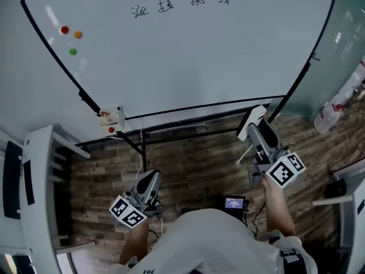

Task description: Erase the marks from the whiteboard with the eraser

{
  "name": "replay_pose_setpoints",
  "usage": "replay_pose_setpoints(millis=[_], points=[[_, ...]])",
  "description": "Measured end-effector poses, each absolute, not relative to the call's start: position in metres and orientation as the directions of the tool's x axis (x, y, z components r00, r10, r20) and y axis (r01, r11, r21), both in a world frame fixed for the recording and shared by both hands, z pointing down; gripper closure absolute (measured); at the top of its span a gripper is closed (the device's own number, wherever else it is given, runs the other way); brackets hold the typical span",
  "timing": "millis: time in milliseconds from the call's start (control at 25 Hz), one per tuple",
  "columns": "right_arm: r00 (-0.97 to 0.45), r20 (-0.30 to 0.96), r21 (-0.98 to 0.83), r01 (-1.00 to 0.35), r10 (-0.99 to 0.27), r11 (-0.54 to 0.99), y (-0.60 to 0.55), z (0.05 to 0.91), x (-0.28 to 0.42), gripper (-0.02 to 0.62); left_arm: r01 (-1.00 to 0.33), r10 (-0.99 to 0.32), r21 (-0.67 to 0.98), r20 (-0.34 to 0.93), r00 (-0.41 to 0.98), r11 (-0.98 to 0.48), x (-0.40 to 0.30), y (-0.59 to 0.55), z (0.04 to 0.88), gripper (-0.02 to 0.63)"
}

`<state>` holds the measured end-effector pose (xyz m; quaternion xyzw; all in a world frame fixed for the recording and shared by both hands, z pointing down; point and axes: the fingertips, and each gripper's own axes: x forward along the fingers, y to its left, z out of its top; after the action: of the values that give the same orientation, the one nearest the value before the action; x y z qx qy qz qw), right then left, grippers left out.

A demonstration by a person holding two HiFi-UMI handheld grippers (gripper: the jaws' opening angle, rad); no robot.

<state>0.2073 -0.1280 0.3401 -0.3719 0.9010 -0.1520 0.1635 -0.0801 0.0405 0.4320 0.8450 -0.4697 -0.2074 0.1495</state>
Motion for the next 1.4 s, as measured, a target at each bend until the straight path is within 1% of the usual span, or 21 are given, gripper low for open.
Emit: replay_pose_setpoints(millis=[240,480,800,960,1400], points=[[-0.641,-0.187,-0.412,-0.637,-0.745,0.652,-0.137,0.340,0.191,0.354,-0.762,-0.876,0.434,-0.199,0.439,-0.481,-0.116,0.049,0.433,0.592],[-0.625,-0.194,-0.377,-0.664,-0.756,0.645,-0.143,0.333,0.178,0.354,-0.763,-0.868,0.417,-0.201,0.453,-0.494,-0.136,0.046,0.431,0.592],[-0.603,-0.225,-0.287,-0.710,-0.765,0.644,-0.174,0.297,0.184,0.356,-0.764,-0.861,0.399,-0.210,0.462,-0.507,-0.136,0.014,0.423,0.592],[-0.588,-0.249,-0.267,-0.722,-0.769,0.638,-0.205,0.281,0.191,0.357,-0.779,-0.873,0.394,-0.218,0.437,-0.488,-0.135,-0.016,0.417,0.592],[-0.576,-0.265,-0.215,-0.746,-0.773,0.630,-0.303,0.253,0.214,0.356,-0.817,-0.892,0.363,-0.242,0.382,-0.449,-0.115,-0.102,0.394,0.592]])
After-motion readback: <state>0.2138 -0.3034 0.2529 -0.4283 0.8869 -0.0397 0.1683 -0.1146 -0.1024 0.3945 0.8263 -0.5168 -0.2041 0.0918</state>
